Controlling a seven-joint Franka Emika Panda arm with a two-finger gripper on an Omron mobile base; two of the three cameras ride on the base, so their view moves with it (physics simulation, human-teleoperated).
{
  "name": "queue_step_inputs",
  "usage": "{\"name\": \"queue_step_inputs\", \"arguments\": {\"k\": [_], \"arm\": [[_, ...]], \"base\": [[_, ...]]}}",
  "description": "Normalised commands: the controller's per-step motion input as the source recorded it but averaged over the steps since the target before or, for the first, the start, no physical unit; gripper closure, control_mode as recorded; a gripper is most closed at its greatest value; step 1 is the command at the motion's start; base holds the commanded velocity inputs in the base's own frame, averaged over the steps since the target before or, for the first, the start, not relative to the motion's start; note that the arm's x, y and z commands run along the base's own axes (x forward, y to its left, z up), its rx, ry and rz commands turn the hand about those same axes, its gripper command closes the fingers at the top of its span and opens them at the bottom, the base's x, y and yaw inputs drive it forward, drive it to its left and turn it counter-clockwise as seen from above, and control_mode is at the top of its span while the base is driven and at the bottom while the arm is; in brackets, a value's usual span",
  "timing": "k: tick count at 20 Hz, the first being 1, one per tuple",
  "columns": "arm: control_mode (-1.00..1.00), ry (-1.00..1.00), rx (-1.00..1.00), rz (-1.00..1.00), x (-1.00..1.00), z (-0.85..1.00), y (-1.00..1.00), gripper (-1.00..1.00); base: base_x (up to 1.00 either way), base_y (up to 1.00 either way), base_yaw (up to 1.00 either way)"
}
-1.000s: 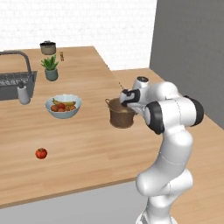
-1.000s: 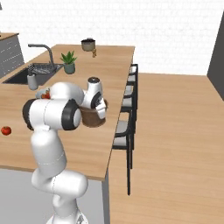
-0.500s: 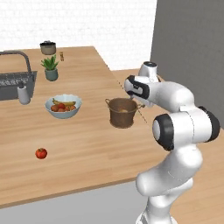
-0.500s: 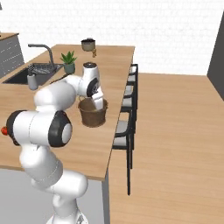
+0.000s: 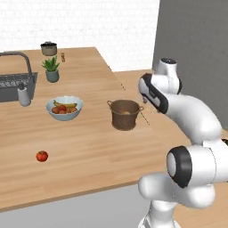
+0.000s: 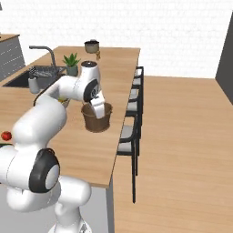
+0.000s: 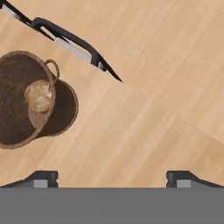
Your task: Open the cabinet, pick up the bread from the cabinet and place it in the basket. Then move the basket to the dining counter.
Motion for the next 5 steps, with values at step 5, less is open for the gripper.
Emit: {"name": "queue_step_inputs", "arguments": {"k": [5], "arm": [[-1.00, -0.08, 0.00, 0.00, -1.00, 0.39, -0.14, -1.00]], "base": [[0.00, 0.00, 0.00]]}}
